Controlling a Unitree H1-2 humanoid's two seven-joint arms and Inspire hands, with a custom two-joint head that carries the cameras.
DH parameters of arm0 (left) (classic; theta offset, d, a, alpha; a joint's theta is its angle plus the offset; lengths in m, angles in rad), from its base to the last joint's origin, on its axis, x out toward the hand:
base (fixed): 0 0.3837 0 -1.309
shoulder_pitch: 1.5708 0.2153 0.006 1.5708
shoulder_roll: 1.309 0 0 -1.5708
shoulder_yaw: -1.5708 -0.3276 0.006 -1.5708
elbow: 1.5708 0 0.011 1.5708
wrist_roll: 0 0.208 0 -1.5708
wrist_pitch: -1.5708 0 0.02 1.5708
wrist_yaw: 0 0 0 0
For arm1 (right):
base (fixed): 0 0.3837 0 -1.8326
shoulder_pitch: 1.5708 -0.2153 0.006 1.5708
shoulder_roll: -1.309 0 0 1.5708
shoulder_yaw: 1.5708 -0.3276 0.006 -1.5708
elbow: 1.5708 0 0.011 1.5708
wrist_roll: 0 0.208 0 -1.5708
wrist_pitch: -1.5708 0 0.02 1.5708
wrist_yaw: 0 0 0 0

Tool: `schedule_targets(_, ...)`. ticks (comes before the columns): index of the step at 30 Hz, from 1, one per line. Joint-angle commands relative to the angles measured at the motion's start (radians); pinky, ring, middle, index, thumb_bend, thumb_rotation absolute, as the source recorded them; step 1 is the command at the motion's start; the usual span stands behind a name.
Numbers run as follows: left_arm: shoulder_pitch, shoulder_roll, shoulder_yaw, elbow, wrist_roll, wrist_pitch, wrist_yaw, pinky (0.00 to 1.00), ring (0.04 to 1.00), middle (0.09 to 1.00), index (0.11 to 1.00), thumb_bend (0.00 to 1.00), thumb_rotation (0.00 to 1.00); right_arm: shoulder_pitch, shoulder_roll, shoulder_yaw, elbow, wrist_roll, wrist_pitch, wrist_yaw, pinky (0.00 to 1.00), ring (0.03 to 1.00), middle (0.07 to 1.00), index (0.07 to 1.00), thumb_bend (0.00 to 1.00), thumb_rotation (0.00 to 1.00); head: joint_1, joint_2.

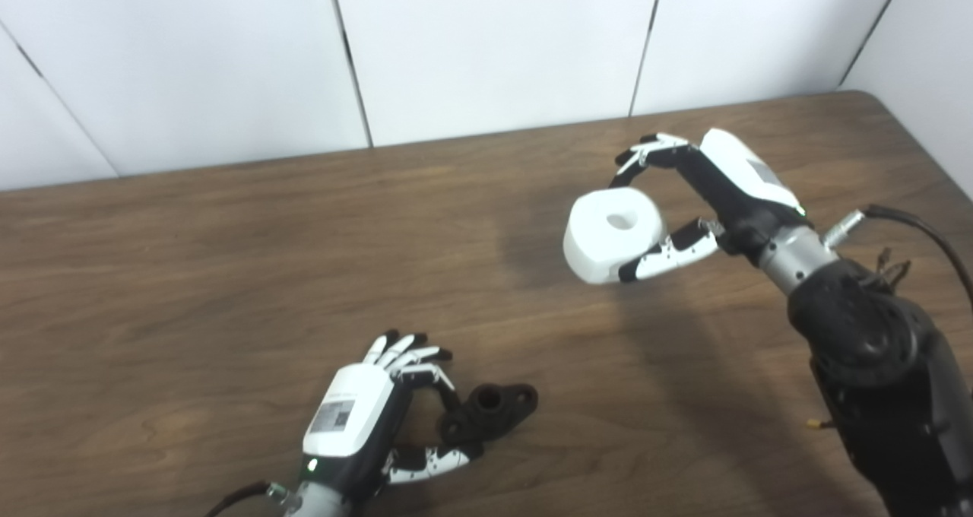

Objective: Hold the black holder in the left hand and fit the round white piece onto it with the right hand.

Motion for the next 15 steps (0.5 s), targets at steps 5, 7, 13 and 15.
schedule_targets(5,-0.006,0.000,-0.017,0.029,0.031,0.033,-0.083,1.00,0.922,0.809,0.487,0.52,0.05,0.033,0.092,-0.049,-0.125,-0.038,0.000,0.120,0.83,0.907,0.792,0.482,0.52,0.13,0.002,0.025)
schedule_targets(7,-0.008,-0.002,-0.017,0.028,0.033,0.035,-0.088,1.00,0.922,0.808,0.487,0.52,0.05,0.045,0.118,-0.051,-0.143,-0.043,0.000,0.149,0.85,0.915,0.800,0.482,0.52,0.13,0.005,0.031)
schedule_targets(13,-0.016,-0.007,-0.016,0.019,0.040,0.051,-0.108,1.00,0.925,0.808,0.487,0.52,0.05,0.079,0.166,-0.028,-0.170,-0.047,0.000,0.197,0.85,0.922,0.801,0.481,0.52,0.13,0.011,0.044)
schedule_targets(15,-0.018,-0.008,-0.016,0.020,0.039,0.050,-0.107,1.00,0.923,0.807,0.487,0.52,0.05,0.084,0.181,-0.022,-0.176,-0.053,0.000,0.211,0.84,0.924,0.807,0.481,0.52,0.13,0.012,0.046)
